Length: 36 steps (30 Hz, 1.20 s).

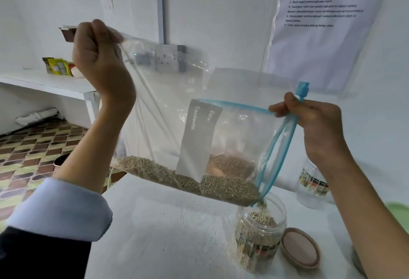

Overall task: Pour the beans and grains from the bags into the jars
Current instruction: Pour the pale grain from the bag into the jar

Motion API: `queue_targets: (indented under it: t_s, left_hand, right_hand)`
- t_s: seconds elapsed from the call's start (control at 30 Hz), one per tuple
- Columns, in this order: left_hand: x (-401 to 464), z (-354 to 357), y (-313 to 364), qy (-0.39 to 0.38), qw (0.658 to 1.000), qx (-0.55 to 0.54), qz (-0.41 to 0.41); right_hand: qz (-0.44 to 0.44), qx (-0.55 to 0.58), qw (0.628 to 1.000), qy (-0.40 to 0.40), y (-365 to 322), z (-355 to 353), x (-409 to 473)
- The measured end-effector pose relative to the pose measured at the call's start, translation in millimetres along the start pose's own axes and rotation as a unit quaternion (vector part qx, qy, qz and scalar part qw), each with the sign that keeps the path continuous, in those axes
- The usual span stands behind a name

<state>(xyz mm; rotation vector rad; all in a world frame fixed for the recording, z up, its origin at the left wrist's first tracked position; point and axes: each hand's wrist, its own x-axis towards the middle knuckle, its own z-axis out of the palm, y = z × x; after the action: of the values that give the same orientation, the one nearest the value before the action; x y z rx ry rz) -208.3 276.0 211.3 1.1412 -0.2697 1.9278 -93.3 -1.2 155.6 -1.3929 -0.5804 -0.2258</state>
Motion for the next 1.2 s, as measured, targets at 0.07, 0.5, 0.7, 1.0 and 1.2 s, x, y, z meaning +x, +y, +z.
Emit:
queue_targets:
  t_s: [0.07,0.5,0.7,1.0,1.2]
  left_hand:
    - [-2,1,1,-0.001,1.000,-0.002,0.003]
    - [-3,6,2,0.008,1.000,-0.002,-0.005]
    - [-3,6,2,0.012,1.000,-0.001,0.003]
    - [1,6,6,0.010,1.000,-0.013,0.009]
    - [-1,4,6,0.009,1.000,-0.011,0.013]
  right_hand:
    - [-0.010,-0.001,1.000,0.022,0,-2,-2]
    - [-0.025,0.004,0.998,0.066,-7,-5,-16]
    - [-0.031,0.016,0.998,0.061,-8,-2,-22]
    - [-0.012,0.042,0.997,0.063,-4,2,-25]
    - [-0.010,0.041,0.998,0.038,-5,-1,-22]
